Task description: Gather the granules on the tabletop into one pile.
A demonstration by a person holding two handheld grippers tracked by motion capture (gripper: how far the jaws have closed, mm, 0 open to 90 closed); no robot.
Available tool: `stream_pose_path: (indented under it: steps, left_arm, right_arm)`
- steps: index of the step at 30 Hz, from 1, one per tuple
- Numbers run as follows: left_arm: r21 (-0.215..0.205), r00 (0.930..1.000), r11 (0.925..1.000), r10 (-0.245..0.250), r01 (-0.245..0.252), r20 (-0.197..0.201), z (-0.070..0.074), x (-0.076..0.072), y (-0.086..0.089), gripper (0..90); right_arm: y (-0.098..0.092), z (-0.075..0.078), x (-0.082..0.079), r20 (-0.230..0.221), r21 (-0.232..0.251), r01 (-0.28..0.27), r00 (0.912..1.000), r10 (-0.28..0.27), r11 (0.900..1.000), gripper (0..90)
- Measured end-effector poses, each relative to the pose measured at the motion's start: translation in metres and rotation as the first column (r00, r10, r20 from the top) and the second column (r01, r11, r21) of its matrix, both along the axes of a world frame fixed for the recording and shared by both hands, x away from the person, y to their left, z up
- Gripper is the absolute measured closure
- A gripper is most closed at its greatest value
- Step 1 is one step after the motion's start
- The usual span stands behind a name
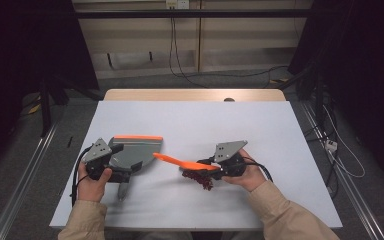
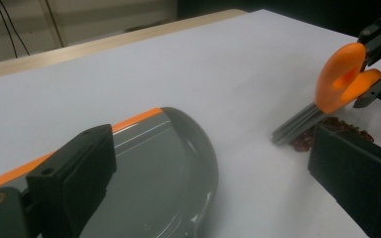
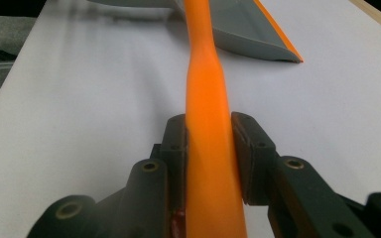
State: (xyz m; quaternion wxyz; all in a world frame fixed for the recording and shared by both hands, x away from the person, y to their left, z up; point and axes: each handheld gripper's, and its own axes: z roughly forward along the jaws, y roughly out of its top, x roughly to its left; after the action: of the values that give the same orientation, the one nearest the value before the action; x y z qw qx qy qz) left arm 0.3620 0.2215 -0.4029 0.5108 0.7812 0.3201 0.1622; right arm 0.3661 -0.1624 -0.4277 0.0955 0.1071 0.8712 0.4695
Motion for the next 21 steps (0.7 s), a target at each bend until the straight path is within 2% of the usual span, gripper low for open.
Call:
stream_pose_path:
  steps: [8,17,21]
  left_arm:
    - [0.003,1.0000,1.0000,-0.002,0.002,0.003,0.000,0.000,-0.001,4.7]
    - [0.001,1.0000,1.0000,-0.003,0.003,0.005,0.000,-0.001,-0.001,4.7]
    - [0.001,1.0000,1.0000,-0.006,0.006,0.002,0.000,-0.002,-0.002,4.7]
  right_arm:
    - [0.000,0.000,-0.003,-0.001,0.007,0.008,1.0000,-0.008,1.000,70.1]
    - [-0.003,0.001,0.003,0.007,0.048,0.087,0.9961,-0.088,0.995,70.8]
    - [-0.007,0.003,0.007,-0.002,0.090,0.123,0.9924,-0.123,0.988,70.9]
